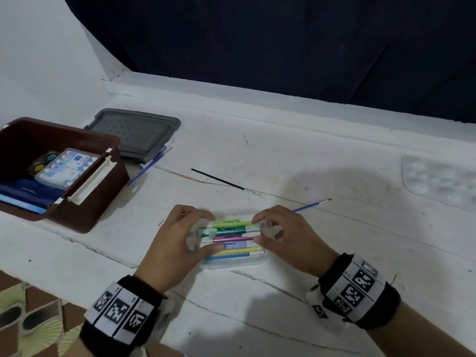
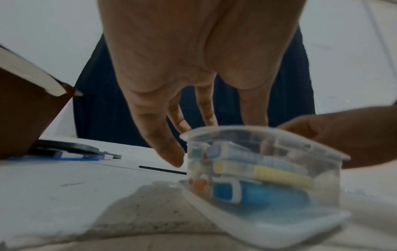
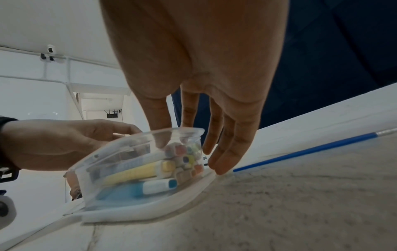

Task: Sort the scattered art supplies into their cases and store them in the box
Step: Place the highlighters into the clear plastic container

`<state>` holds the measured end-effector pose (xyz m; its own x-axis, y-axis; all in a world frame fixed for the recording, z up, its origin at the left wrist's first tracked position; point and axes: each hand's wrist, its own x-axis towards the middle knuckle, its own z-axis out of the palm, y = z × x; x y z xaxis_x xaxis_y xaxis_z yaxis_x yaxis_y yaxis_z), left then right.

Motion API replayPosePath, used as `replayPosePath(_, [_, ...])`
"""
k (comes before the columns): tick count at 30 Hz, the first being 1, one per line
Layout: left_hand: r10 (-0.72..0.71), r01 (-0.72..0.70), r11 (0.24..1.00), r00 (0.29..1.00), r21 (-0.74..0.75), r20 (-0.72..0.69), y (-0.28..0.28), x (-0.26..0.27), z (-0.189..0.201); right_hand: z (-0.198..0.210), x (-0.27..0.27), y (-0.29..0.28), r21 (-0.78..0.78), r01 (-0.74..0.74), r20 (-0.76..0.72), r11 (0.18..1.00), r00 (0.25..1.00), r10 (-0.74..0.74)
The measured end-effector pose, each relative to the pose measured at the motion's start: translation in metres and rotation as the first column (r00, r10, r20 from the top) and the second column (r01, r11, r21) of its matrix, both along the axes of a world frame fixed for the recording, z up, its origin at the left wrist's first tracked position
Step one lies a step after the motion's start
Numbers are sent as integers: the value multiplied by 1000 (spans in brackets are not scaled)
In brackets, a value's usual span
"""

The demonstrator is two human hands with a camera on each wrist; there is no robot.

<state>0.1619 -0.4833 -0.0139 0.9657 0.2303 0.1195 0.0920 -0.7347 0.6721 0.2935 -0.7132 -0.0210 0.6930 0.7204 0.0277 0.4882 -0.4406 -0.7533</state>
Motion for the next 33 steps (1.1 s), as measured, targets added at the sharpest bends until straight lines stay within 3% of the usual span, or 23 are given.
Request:
replayPosePath(3, [66,-75,987,996,-139,-65,4,0,3,2,2,1,10,9,-30,1000,1000,-9])
replayPosePath(6, [88,-104,988,986,-114,-144,11,-3,1,3,5,2,-15,24,-46,1000,999,-25])
replayPosePath(11, [-14,-36,985,959,-171,-283,16,-10,0,5,8,3,-43,-14,-131,999,991,8])
replayPosePath(15, [-27,-35,976,960,-214,-279,18,-6,-2,8,11,4,-61,-47,-175,997,984,36])
replayPosePath(19, [-87,-19,932,957,-362,-276,23,10,2,13,14,5,-74,-65,-145,995,988,53])
replayPosePath(25, [-143,30,954,921,-299,-362,45,47,15,23,23,5,-140,-39,-105,989,994,25])
replayPosePath(29, [125,-142,988,967,-65,-220,78,101,12,29,33,14,-186,12,-55,982,998,-23])
replayPosePath(31, [230,-218,970,966,110,-114,97,132,10,28,38,19,-199,19,-55,980,998,-30])
replayPosePath(33, [297,-260,923,950,285,-95,116,162,12,27,42,25,-223,12,-55,975,998,-24])
